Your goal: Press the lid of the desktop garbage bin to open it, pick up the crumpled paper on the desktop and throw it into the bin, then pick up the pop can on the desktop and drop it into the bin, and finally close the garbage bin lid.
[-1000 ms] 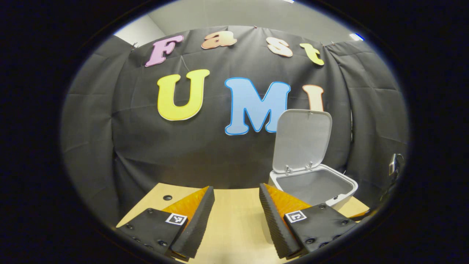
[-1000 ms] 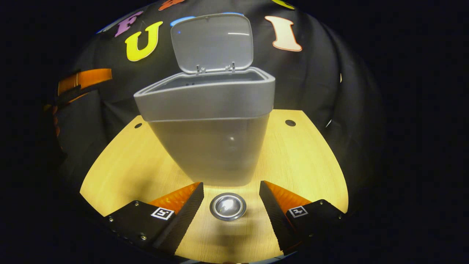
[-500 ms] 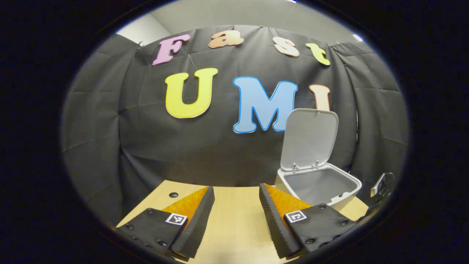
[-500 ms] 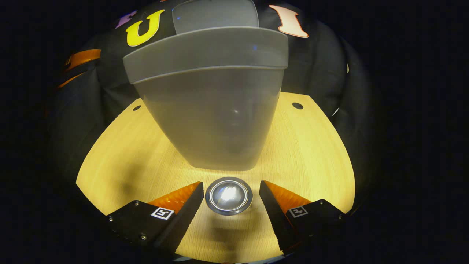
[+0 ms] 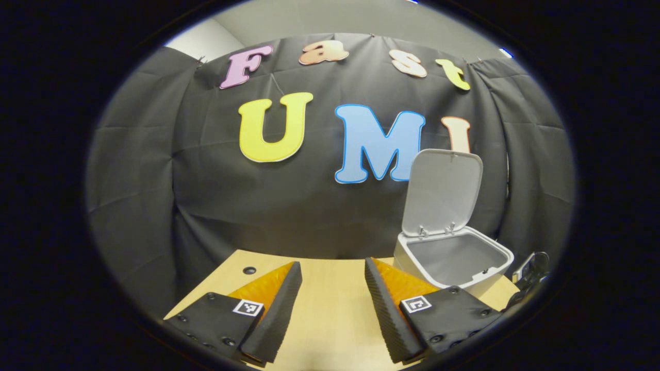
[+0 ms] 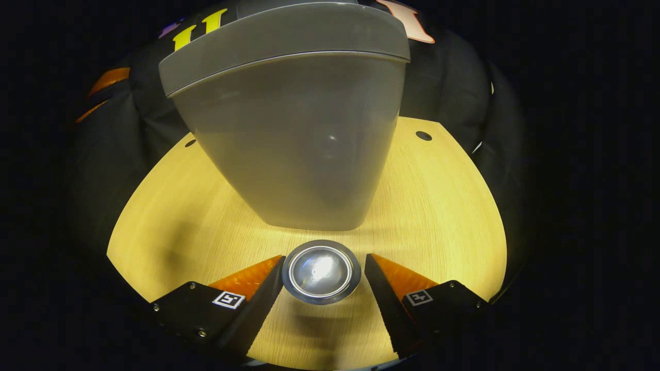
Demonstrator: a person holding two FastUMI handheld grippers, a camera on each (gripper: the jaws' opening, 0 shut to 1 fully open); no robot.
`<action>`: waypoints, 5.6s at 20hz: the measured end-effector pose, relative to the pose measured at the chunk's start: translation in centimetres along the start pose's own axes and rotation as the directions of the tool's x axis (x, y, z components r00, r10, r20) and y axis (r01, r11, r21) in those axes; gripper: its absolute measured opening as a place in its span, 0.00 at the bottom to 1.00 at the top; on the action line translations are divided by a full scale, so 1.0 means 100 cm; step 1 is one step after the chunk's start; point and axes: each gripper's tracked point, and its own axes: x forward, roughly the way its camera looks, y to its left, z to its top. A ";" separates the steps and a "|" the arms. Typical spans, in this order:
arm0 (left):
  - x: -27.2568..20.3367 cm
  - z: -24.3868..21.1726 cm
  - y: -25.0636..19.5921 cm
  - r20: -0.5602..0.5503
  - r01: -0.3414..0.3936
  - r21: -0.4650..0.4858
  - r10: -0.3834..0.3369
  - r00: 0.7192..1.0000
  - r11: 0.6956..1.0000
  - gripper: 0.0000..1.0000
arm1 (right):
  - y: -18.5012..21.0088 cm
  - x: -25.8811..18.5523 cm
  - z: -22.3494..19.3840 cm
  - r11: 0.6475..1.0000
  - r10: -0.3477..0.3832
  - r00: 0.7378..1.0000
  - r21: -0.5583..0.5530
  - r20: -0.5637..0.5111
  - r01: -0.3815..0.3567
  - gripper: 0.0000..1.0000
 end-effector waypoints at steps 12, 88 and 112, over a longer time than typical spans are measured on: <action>0.006 -0.002 -0.006 -0.003 0.017 0.003 -0.017 1.000 1.000 0.85 | -0.002 -0.004 0.008 1.000 -0.015 1.000 0.007 0.023 0.015 0.84; -0.001 -0.023 0.022 -0.040 -0.031 -0.038 0.030 0.999 0.999 0.85 | 0.003 -0.004 0.165 0.994 -0.018 0.905 -0.092 0.425 0.063 0.85; -0.013 -0.020 0.018 -0.037 -0.016 -0.031 0.015 0.999 0.999 0.82 | -0.007 -0.055 0.222 0.995 -0.057 0.814 -0.037 0.579 0.096 0.85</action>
